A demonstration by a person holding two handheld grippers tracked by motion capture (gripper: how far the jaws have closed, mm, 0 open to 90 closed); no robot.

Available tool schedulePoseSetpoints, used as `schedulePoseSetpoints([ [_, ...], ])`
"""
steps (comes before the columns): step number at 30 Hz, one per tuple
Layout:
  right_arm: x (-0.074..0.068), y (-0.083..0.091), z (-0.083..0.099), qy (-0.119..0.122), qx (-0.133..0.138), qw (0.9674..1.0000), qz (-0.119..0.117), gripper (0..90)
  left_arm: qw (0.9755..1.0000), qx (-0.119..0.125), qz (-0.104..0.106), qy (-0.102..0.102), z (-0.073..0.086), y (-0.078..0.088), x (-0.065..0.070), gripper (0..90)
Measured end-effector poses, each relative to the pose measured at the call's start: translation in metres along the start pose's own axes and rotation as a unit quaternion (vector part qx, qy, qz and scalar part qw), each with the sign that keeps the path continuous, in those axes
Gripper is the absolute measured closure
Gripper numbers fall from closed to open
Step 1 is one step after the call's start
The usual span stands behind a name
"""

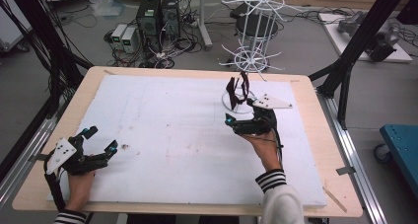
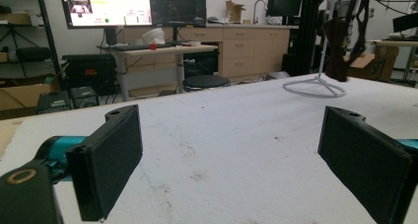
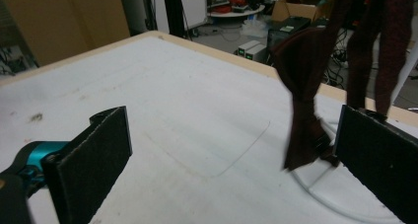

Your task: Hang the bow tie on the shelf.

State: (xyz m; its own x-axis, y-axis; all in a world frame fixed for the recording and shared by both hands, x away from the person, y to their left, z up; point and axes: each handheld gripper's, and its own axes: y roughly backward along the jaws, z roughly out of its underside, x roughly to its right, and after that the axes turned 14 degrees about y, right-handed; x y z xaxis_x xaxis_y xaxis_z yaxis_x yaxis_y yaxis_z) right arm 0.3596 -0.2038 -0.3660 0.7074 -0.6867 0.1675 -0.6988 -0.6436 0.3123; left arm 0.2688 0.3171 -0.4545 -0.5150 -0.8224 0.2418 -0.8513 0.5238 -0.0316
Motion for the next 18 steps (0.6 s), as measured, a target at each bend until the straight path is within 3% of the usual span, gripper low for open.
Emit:
schedulePoseSetpoints([
  [2,-0.002,0.005,-0.002,0.009,0.004,1.0,0.0,0.5,1.0,0.0,0.0,0.0,0.0,0.0,0.0,10.1],
  [8,-0.01,0.031,-0.004,0.025,0.062,0.9975,0.022,0.6,1.0,0.0,0.001,-0.003,0.0,0.0,0.0,10.1],
  [18,-0.018,0.08,0.062,0.014,0.106,0.9921,0.066,0.6,1.0,0.002,0.001,-0.002,0.0,0.001,0.0,10.1],
])
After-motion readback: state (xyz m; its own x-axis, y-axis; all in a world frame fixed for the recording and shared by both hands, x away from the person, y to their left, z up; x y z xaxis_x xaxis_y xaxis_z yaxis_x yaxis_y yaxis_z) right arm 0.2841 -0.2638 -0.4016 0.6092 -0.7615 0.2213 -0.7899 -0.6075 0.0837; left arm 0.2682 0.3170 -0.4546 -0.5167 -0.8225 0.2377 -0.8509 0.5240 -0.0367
